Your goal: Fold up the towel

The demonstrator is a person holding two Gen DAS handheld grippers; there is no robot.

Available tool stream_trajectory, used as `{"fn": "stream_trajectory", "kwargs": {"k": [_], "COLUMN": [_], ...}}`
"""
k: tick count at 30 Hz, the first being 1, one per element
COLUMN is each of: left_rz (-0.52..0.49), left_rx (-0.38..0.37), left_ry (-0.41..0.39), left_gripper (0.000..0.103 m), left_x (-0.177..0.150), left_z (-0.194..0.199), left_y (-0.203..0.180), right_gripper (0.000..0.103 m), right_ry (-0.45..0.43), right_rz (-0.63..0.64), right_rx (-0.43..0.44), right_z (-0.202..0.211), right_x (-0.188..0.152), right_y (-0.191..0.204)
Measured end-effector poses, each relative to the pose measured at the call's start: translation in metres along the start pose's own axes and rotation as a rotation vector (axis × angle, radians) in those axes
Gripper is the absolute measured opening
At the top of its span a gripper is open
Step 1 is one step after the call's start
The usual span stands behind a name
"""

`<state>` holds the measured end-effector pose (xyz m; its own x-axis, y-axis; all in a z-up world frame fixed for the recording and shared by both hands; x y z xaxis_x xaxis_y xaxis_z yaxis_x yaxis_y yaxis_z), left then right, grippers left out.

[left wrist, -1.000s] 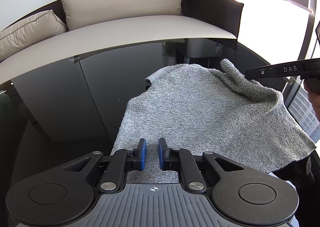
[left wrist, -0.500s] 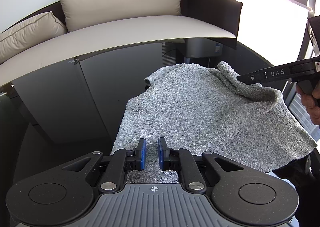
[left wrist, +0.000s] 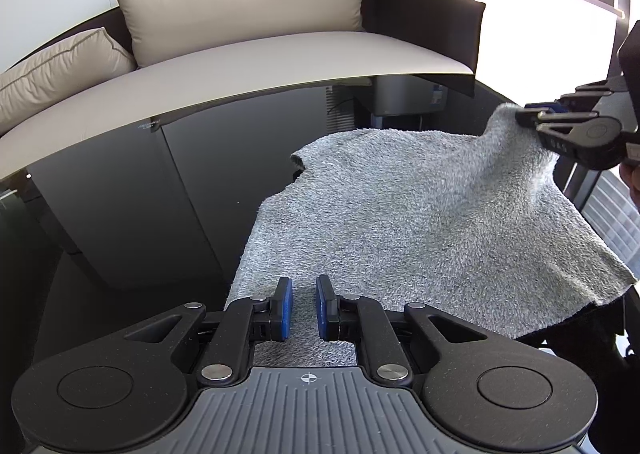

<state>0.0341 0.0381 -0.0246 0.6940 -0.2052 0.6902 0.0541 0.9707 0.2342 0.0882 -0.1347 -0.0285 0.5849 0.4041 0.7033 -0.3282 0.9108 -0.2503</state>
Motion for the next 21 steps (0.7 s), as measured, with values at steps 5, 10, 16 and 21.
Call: {"fn": "stream_trajectory", "kwargs": {"k": [5,10,16,21], "left_rz": [0.002,0.006,0.017,0.027], "left_rx": [-0.003,-0.011,-0.022,-0.037], "left_ry": [0.002,0.005,0.012,0.012], "left_gripper": [0.011,0.011,0.011,0.011], "left_x": [0.001,0.001,0.002,0.000], "left_z": [0.000,0.000,-0.001,0.002], "left_y": [0.001,0.000,0.000,-0.003], "right_gripper": [0.028,0.035,0.035,0.035], "right_ry": [0.033,-0.010,0.007,0.007], "right_rz": [-0.103,-0.209,-0.246,-0.191], "right_rx": [0.039,0.100,0.280,0.354], "right_z": [0.001,0.023,0.059,0.075], "right_x": [-0.006,-0.011,-0.030,-0.041], "right_y": [-0.016,-0.032,-0.017,0.011]}}
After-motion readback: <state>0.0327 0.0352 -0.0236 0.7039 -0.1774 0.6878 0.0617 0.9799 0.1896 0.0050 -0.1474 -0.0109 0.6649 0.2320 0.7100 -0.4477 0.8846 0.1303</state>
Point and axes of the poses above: each gripper's, at about its wrist camera, not at the fingertips, and z roughly against the way its jaws point, y to its left, x to its top, the point moved 3 cm from there along -z, roughly the way its jaws point, and after that the axes turned 11 degrees about x, right-handed, at the moved point
